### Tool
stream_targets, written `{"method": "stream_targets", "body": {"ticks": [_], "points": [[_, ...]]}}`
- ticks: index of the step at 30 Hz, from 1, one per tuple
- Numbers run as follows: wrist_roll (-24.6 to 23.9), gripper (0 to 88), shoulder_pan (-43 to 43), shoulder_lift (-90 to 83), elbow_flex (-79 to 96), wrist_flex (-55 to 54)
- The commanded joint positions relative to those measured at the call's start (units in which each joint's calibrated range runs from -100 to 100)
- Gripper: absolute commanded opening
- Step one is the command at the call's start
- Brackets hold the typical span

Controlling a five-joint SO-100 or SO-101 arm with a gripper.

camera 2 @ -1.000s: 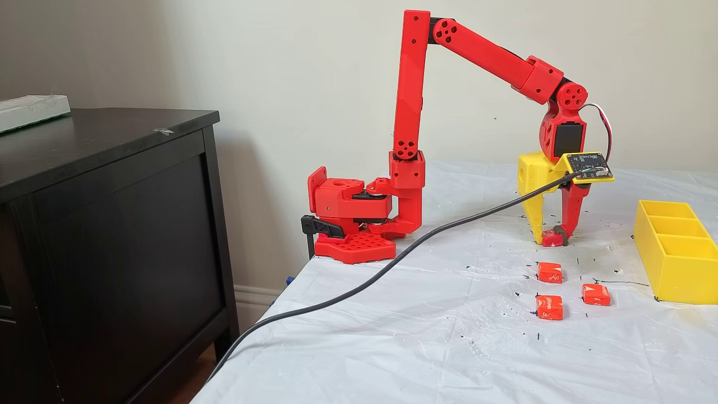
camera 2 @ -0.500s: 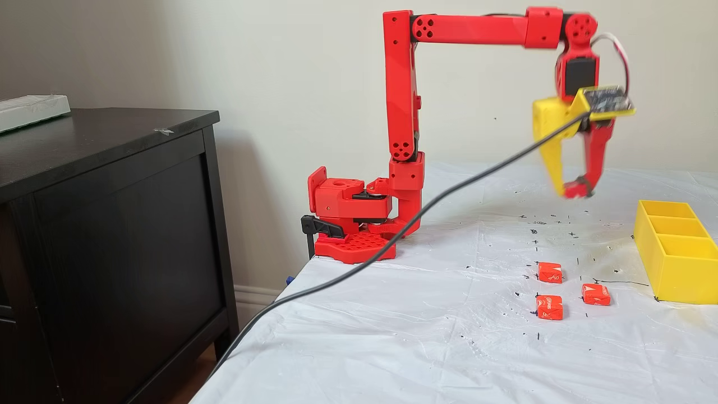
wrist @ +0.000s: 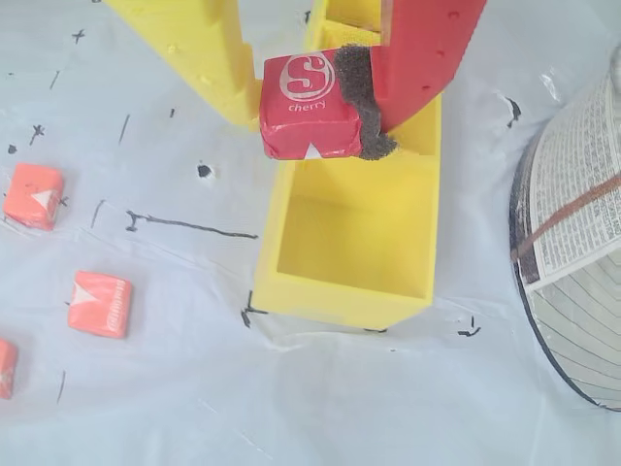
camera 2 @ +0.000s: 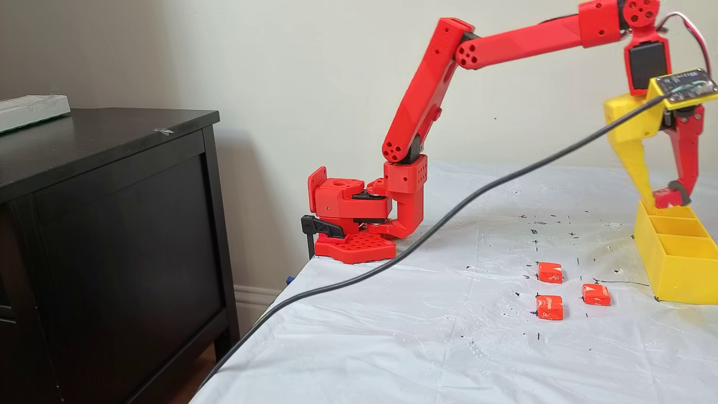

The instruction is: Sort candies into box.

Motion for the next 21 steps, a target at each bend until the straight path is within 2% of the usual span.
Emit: {"method": "stream_targets", "body": {"ticks": [1, 21], "points": [[0.49, 0.1, 0.05, 1.14, -11.44, -0.48], [0.83, 0.1, -1.31, 6.65, -16.08, -1.05]]}}
